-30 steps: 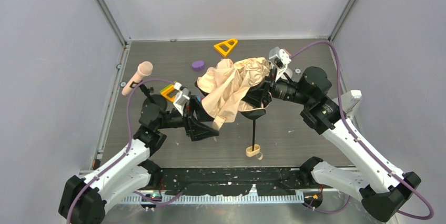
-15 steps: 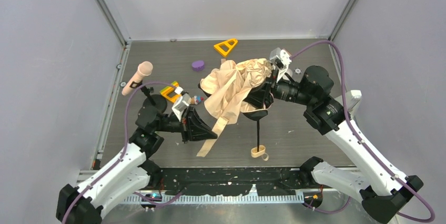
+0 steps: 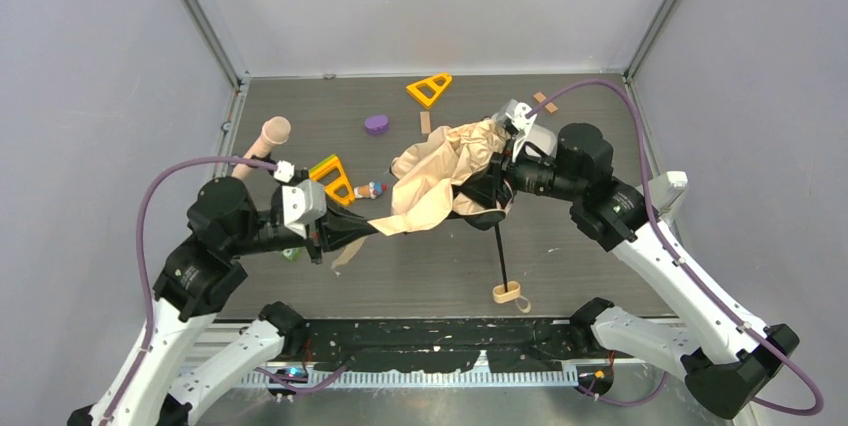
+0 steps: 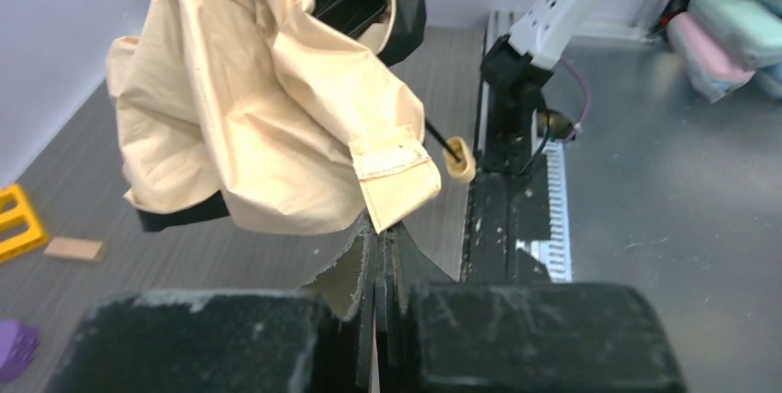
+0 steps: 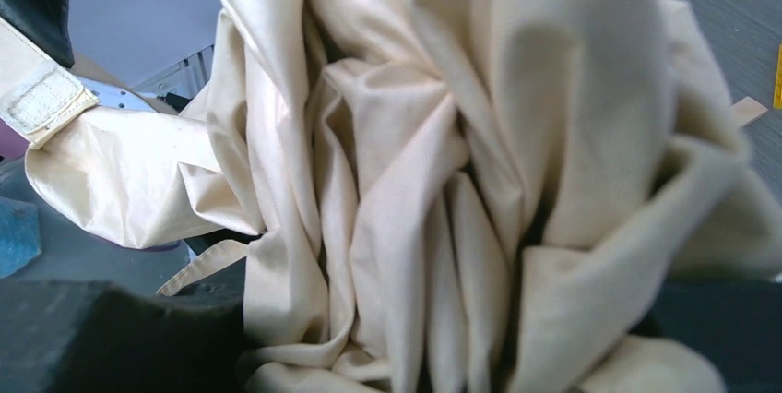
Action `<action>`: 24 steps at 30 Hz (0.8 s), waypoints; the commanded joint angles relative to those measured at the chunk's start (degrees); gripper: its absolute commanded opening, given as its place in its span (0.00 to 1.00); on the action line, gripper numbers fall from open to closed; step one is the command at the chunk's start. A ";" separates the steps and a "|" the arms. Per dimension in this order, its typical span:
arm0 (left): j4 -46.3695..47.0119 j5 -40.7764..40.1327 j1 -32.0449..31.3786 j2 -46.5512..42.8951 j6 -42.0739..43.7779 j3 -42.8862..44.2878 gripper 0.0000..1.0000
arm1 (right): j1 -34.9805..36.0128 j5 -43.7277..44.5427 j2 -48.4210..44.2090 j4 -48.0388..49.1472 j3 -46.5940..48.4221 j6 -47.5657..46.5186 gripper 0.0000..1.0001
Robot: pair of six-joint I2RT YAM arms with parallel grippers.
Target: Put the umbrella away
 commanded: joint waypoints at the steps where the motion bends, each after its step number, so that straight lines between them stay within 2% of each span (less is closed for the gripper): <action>1: -15.41 -6.88 -2.61 4.15 12.27 8.41 0.00 | -0.41 1.37 -0.51 1.60 1.06 -2.48 0.06; 5: -16.20 -12.99 -7.06 5.11 17.44 13.13 0.00 | -0.26 0.16 -0.59 1.07 0.15 -2.74 0.06; 8: -15.70 -20.90 -9.86 4.74 22.81 12.64 0.00 | -0.36 -0.58 -1.56 0.41 -0.33 -3.36 0.06; 13: -12.82 -33.74 -14.70 5.52 28.44 6.50 0.00 | -0.38 -4.20 -3.24 -0.10 -0.57 -2.90 0.06; 16: -7.06 -41.38 -15.43 4.86 30.83 0.27 0.00 | -0.37 -7.63 -3.51 -1.93 0.68 -1.87 0.06; 24: 11.98 -42.69 -15.49 3.37 26.89 -11.06 0.00 | -0.34 -17.60 -4.70 -4.17 1.41 4.08 0.06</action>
